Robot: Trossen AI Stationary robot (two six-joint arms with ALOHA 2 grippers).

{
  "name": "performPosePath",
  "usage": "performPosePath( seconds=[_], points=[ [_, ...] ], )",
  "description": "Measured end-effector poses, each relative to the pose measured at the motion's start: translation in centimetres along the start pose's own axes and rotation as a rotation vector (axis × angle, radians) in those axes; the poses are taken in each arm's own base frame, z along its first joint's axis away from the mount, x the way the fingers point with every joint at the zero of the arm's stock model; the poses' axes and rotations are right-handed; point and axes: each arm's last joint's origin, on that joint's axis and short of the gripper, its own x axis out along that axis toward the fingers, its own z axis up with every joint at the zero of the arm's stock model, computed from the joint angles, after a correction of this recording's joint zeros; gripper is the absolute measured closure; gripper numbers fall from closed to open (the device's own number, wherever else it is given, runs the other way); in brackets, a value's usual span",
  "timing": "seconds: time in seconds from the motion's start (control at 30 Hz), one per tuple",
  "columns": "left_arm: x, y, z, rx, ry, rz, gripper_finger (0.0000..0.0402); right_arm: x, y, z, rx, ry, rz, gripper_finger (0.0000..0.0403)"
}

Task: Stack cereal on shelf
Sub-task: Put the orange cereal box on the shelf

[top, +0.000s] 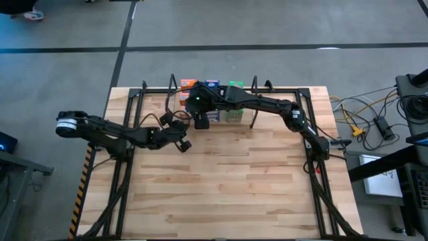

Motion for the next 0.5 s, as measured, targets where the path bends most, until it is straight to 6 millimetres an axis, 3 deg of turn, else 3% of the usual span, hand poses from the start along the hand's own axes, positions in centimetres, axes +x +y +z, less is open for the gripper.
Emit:
performPosePath(
  seconds=[0.5],
  points=[
    [0.7, 1.2, 0.5, -0.048, -0.021, 0.059, 0.0402, -6.9, 1.6, 1.1, 0.018, 0.016, 0.062, 0.0177]
  ],
)
